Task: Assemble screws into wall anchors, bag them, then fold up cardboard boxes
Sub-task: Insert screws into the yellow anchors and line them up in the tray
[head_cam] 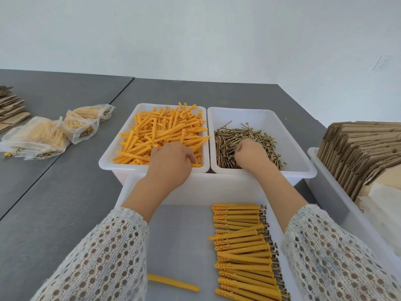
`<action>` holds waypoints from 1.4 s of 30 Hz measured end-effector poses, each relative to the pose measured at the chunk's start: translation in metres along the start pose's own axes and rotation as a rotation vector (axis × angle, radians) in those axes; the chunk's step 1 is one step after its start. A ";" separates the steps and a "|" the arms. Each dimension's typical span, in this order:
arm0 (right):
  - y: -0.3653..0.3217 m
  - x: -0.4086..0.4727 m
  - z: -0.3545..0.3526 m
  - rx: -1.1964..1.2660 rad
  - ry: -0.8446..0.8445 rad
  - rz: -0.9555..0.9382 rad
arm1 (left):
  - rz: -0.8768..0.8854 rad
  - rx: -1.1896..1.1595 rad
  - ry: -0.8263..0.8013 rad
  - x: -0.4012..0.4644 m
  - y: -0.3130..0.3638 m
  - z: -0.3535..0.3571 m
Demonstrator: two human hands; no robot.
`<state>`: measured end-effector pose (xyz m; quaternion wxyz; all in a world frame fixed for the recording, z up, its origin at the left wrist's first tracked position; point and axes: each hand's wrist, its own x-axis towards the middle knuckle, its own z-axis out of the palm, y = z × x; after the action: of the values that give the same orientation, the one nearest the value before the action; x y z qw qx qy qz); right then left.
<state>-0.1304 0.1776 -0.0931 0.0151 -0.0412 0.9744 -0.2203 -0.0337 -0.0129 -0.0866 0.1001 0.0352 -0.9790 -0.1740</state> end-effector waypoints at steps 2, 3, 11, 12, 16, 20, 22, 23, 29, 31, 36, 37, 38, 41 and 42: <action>-0.001 -0.002 -0.002 0.082 0.156 -0.040 | 0.026 -0.003 -0.046 0.001 -0.002 -0.001; -0.002 -0.004 -0.003 0.114 0.223 -0.069 | 0.035 0.004 -0.069 0.000 -0.002 -0.002; -0.009 -0.013 -0.006 0.225 0.511 -0.294 | 0.006 -0.034 -0.125 0.002 -0.005 -0.002; -0.010 -0.013 -0.007 0.234 0.536 -0.318 | 0.010 -0.034 -0.111 0.002 -0.006 -0.002; -0.015 -0.014 -0.005 0.251 0.566 -0.404 | 0.044 -0.048 -0.020 0.000 -0.005 0.001; -0.018 -0.017 -0.003 0.204 0.562 -0.497 | 0.056 -0.122 0.032 0.001 -0.002 0.000; -0.020 -0.018 -0.003 0.184 0.575 -0.541 | 0.076 -0.107 0.048 0.002 -0.001 0.000; -0.021 -0.019 -0.002 0.178 0.571 -0.562 | 0.087 -0.093 0.059 0.002 -0.001 0.000; -0.036 -0.030 0.004 0.111 0.579 -0.717 | 0.123 -0.049 0.119 0.002 0.001 0.002; -0.039 -0.032 0.004 0.089 0.597 -0.716 | 0.117 -0.068 0.123 0.003 0.000 0.002; -0.038 -0.032 0.002 0.121 0.704 -0.623 | 0.102 -0.083 0.132 0.002 0.000 0.001; -0.037 -0.032 0.002 0.132 0.724 -0.615 | 0.098 -0.082 0.133 0.003 0.000 0.001; -0.037 -0.032 0.001 0.138 0.743 -0.613 | 0.097 -0.084 0.135 0.003 0.000 0.000; -0.040 -0.035 0.001 0.101 0.761 -0.651 | 0.110 -0.098 0.142 0.003 0.000 0.001; -0.041 -0.037 0.001 0.077 0.756 -0.685 | 0.117 -0.100 0.144 0.003 0.000 0.001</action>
<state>-0.0909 0.1429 -0.0760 -0.4100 -0.2753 0.8335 -0.2478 -0.0366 -0.0127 -0.0868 0.1820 -0.0145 -0.9597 -0.2137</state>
